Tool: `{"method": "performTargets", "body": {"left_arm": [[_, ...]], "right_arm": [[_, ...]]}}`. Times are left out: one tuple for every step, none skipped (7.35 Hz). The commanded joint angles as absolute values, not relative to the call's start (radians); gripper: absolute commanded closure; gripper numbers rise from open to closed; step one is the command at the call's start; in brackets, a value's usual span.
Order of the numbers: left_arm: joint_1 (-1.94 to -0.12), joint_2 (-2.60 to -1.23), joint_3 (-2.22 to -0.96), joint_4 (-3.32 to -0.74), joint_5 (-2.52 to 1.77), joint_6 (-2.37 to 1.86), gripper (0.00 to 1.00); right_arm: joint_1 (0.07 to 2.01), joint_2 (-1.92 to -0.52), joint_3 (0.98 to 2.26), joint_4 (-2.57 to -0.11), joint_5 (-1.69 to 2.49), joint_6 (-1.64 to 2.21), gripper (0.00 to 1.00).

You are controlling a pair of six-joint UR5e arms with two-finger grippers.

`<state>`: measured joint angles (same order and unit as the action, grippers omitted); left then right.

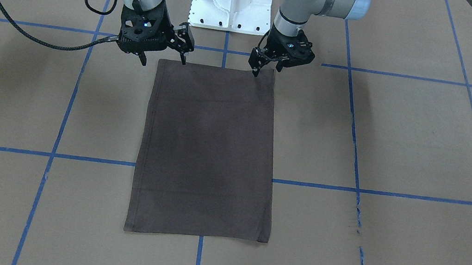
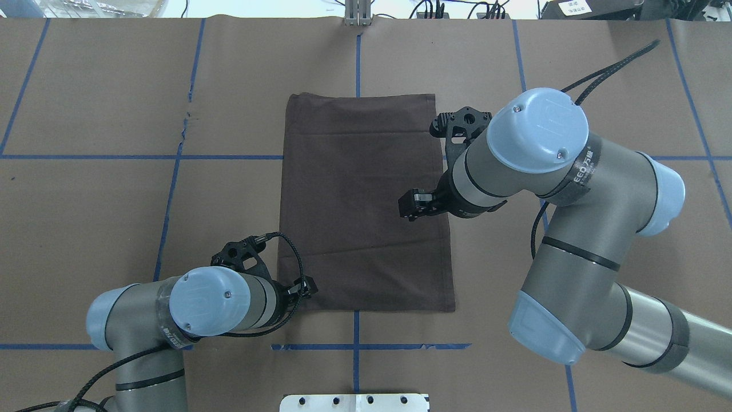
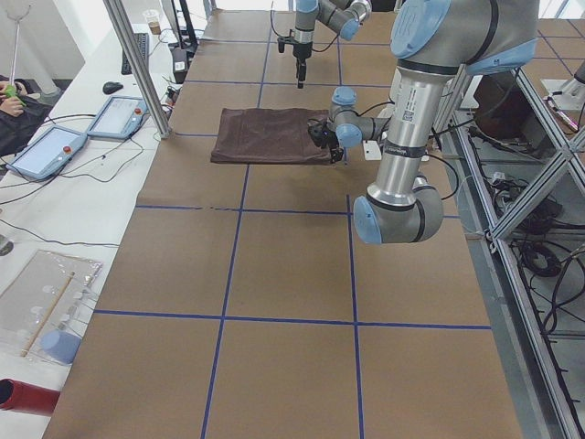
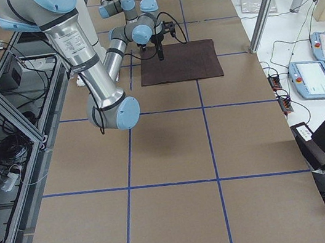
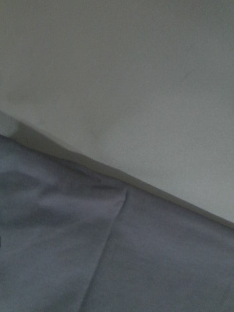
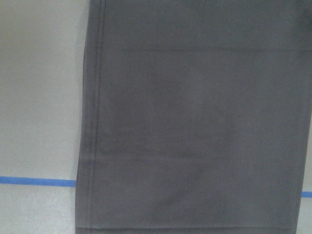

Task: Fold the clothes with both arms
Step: 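Move the right gripper to the bundle's near edge beside the left gripper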

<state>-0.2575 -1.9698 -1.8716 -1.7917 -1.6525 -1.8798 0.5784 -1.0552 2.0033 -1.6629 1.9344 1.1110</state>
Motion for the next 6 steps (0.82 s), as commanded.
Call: {"method": "performTargets", "body": {"left_arm": [[-0.258, -1.965, -1.871, -1.790, -1.648, -1.881, 0.55], [-0.256, -1.965, -1.870, -1.786, -1.647, -1.878, 0.76], [-0.256, -1.965, -1.871, -1.776, -1.647, -1.875, 0.97], [-0.256, -1.968, -1.871, -1.776, -1.649, -1.871, 1.00], [-0.258, -1.965, -1.884, -1.776, -1.651, -1.867, 1.00], [-0.262, -1.965, -1.896, -1.775, -1.652, -1.865, 1.00]], "right_arm": [[0.580, -1.054, 2.003, -1.663, 1.936, 1.112, 0.00], [0.580, -1.054, 2.003, -1.661, 1.936, 1.112, 0.00], [0.580, -1.054, 2.003, -1.663, 1.936, 1.112, 0.00], [0.580, -1.054, 2.003, -1.663, 1.936, 1.112, 0.00], [0.580, -1.054, 2.003, -1.663, 1.936, 1.112, 0.00], [0.578, -1.057, 2.003, -1.663, 1.936, 1.126, 0.00]]}}
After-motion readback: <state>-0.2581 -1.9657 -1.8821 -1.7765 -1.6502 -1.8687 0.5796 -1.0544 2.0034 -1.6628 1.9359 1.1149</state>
